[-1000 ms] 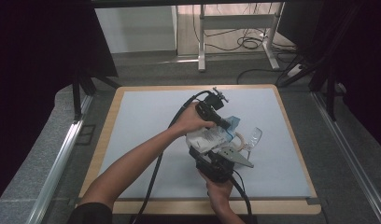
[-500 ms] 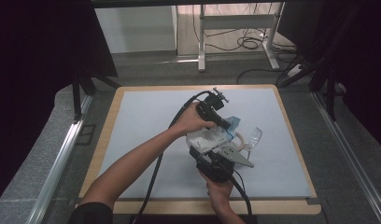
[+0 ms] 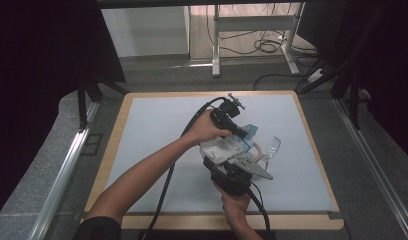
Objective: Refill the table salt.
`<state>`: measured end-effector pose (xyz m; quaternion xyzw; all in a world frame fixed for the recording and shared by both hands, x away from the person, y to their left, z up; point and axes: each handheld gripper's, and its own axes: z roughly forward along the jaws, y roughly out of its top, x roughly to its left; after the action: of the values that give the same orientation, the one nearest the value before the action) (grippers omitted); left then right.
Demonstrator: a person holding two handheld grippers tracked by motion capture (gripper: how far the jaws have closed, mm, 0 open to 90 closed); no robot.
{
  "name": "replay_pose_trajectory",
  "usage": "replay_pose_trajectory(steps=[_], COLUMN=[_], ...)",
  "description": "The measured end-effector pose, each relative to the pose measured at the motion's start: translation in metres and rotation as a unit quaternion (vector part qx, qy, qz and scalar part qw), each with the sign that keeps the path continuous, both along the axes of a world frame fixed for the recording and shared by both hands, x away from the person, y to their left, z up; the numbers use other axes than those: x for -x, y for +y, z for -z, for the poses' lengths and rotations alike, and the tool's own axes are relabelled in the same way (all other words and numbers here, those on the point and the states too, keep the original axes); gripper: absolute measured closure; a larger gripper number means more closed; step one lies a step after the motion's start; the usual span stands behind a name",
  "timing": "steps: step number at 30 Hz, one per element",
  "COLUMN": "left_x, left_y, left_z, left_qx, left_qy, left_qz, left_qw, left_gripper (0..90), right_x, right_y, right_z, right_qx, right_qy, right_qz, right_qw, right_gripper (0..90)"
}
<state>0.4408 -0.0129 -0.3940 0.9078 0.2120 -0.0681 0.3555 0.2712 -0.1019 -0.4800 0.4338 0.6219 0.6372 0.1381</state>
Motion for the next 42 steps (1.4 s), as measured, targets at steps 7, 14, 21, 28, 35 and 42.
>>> replay_pose_trajectory(steps=[7, 14, 21, 28, 35, 42], left_x=[-0.0012, -0.0018, -0.0016, -0.0019, -0.0022, -0.0016], left_y=[-0.0001, -0.0007, 0.0005, 0.0005, 0.0, 0.0008], left_z=[0.0014, 0.0021, 0.0017, 0.0029, 0.0032, 0.0023], left_qx=[-0.001, -0.002, -0.002, -0.002, -0.002, -0.001], left_qy=[0.001, 0.001, 0.0, 0.001, 0.0, 0.0], left_qz=[-0.001, -0.001, -0.001, -0.002, -0.001, -0.001], left_qw=[1.0, 1.0, 1.0, 1.0, 1.0, 1.0], left_gripper=[90.0, 90.0, 90.0, 90.0, 90.0, 90.0], right_x=[-0.0009, -0.0014, -0.0017, -0.0018, -0.0024, -0.0018], right_y=[-0.0001, -0.0008, -0.0001, -0.0002, -0.0005, -0.0001], right_z=[0.0006, 0.0006, 0.0008, 0.0014, 0.002, 0.0017], right_qx=[0.002, 0.002, 0.001, 0.002, 0.004, 0.003], right_qy=[-0.001, 0.001, -0.001, 0.001, -0.001, -0.001], right_qz=[0.0, 0.0, -0.001, -0.002, -0.001, -0.001], right_qw=[1.0, 1.0, 1.0, 1.0, 1.0, 1.0], right_gripper=[60.3, 60.3, 60.4, 60.4, 60.4, 60.4])
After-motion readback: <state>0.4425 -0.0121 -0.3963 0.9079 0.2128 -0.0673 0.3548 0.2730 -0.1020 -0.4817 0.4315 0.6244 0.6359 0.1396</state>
